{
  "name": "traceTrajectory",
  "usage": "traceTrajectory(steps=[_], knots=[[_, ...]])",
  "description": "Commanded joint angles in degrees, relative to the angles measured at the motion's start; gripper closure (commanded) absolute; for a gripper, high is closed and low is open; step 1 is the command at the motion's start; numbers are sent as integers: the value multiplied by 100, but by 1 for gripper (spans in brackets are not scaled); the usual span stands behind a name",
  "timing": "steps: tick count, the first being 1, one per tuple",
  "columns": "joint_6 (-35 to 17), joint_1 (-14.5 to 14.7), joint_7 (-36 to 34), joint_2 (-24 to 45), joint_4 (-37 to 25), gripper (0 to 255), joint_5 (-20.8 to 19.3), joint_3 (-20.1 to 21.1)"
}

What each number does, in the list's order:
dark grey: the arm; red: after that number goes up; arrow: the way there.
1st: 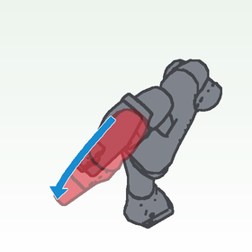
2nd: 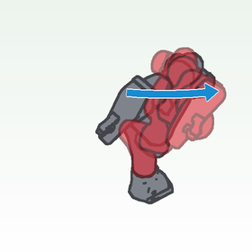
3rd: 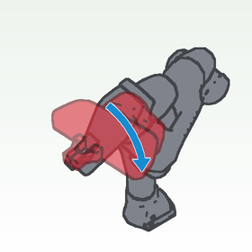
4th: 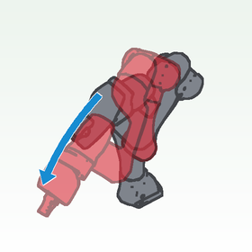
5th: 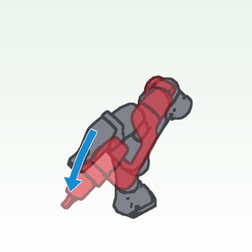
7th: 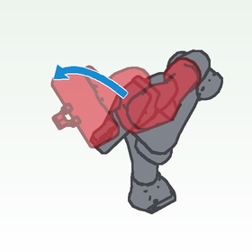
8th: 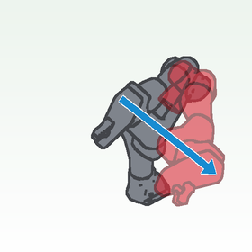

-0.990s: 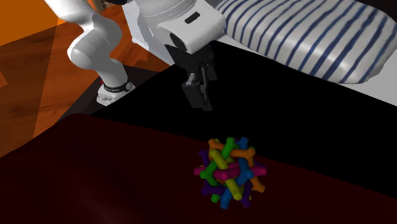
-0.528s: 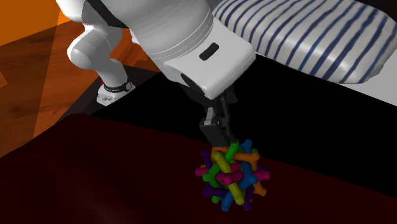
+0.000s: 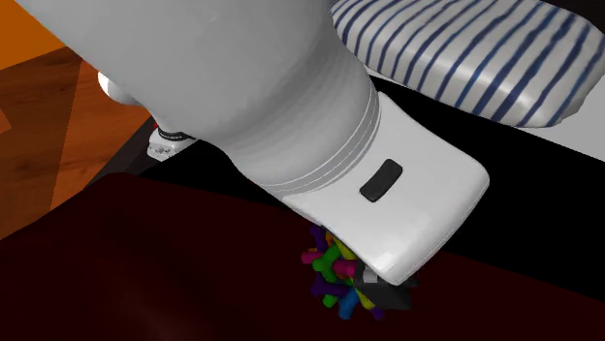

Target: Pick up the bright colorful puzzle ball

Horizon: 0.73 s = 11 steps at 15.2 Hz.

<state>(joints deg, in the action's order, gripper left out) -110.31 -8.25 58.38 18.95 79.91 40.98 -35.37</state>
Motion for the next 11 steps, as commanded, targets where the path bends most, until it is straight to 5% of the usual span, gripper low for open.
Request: traceTrajectory(steps=[1, 8, 9, 11], knots=[[-62, -44, 95, 69, 21, 0, 97, 24], [-425, 23, 312, 48, 453, 0, 175, 57], [-440, 33, 315, 36, 479, 255, 170, 57], [-434, 29, 314, 40, 469, 255, 171, 57]])
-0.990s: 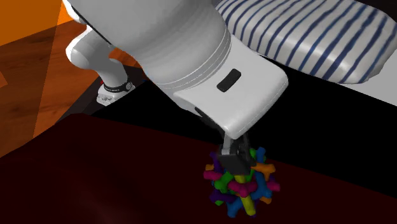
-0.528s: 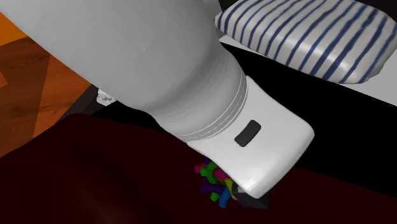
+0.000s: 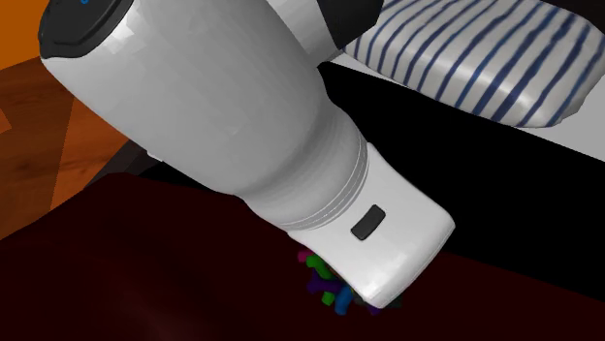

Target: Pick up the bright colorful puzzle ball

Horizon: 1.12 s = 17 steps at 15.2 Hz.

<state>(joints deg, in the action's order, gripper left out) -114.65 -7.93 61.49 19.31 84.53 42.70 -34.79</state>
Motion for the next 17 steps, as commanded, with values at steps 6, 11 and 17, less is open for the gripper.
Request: traceTrajectory(steps=[6, 11, 17], knots=[[2, 1, -3, 1, 6, 255, -4, -1], [266, -53, -155, 22, -312, 255, -58, -26], [683, -156, -384, 85, -837, 255, -104, -51]])
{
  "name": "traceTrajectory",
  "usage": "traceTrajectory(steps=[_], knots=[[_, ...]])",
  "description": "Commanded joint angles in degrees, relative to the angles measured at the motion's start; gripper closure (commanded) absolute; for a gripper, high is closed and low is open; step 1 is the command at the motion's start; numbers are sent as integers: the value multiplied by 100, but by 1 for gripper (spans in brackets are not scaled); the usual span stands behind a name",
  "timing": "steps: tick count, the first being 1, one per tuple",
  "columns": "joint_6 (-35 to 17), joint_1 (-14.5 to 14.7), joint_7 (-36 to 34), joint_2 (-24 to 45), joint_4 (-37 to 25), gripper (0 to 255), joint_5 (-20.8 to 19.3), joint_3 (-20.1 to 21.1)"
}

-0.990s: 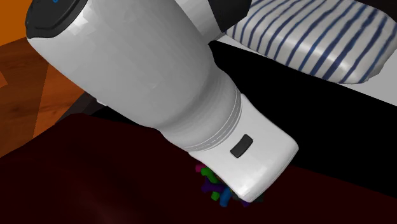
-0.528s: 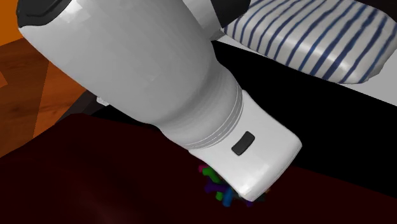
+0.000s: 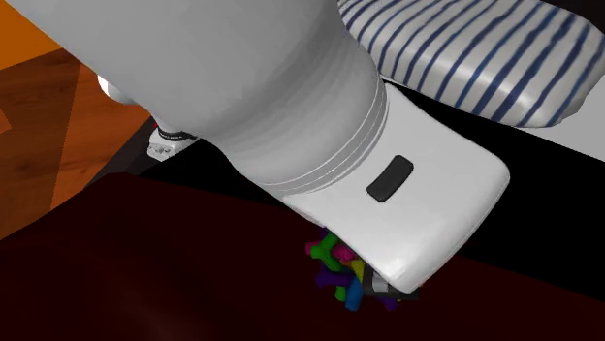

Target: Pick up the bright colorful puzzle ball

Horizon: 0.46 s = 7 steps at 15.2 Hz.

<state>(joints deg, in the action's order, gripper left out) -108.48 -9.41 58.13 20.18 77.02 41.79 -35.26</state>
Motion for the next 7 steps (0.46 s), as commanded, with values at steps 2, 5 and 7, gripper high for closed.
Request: traceTrajectory(steps=[2, 5, 7], knots=[[215, -54, -123, 35, -285, 255, -14, -10], [448, -137, -237, 105, -607, 255, -4, -13], [460, -142, -243, 109, -624, 255, -4, -13]])
